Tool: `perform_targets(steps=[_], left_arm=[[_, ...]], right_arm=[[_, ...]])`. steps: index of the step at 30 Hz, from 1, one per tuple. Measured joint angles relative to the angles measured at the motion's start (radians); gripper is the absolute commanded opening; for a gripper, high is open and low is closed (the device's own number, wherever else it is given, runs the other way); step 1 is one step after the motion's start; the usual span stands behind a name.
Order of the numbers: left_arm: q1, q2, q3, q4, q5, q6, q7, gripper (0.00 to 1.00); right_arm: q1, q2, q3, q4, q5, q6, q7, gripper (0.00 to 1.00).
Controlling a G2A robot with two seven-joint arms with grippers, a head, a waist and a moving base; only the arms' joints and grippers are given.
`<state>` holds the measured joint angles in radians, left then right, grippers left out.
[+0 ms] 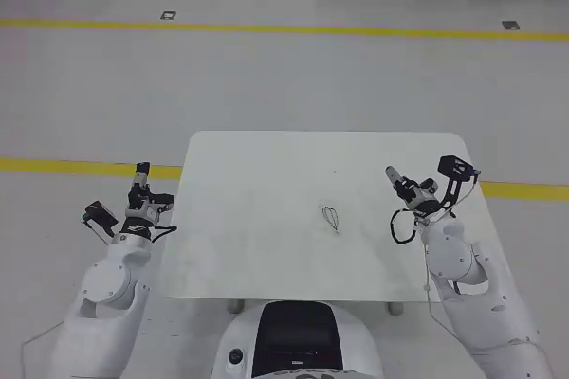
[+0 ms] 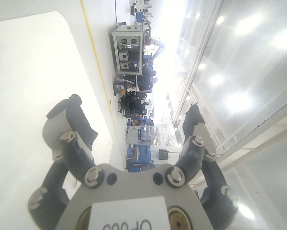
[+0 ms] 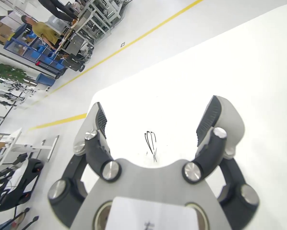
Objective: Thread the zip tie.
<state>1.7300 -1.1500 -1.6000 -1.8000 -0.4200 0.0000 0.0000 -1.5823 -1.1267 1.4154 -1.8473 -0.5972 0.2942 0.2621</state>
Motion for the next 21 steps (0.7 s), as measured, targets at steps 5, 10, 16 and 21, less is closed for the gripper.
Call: perform_targets(steps=[5, 10, 16, 21], left_arm=[[0.0, 0.0, 0.0, 0.0, 0.0, 0.0, 0.0, 1.0], [0.0, 0.0, 0.0, 0.0, 0.0, 0.0, 0.0, 1.0], [0.0, 0.0, 0.0, 0.0, 0.0, 0.0, 0.0, 1.0], [0.0, 0.0, 0.0, 0.0, 0.0, 0.0, 0.0, 1.0]], right_arm=[[0.0, 0.001, -0.001, 0.002, -0.032, 0.002, -0.005, 1.0], [0.031, 0.006, -0.04, -0.012, -0.221, 0.038, 0.076, 1.0], [0.113, -0.005, -0.133, 0.039, -0.513, 0.046, 0.254, 1.0], [0.135, -0.02, -0.151, 0.06, -0.57, 0.046, 0.317, 1.0]])
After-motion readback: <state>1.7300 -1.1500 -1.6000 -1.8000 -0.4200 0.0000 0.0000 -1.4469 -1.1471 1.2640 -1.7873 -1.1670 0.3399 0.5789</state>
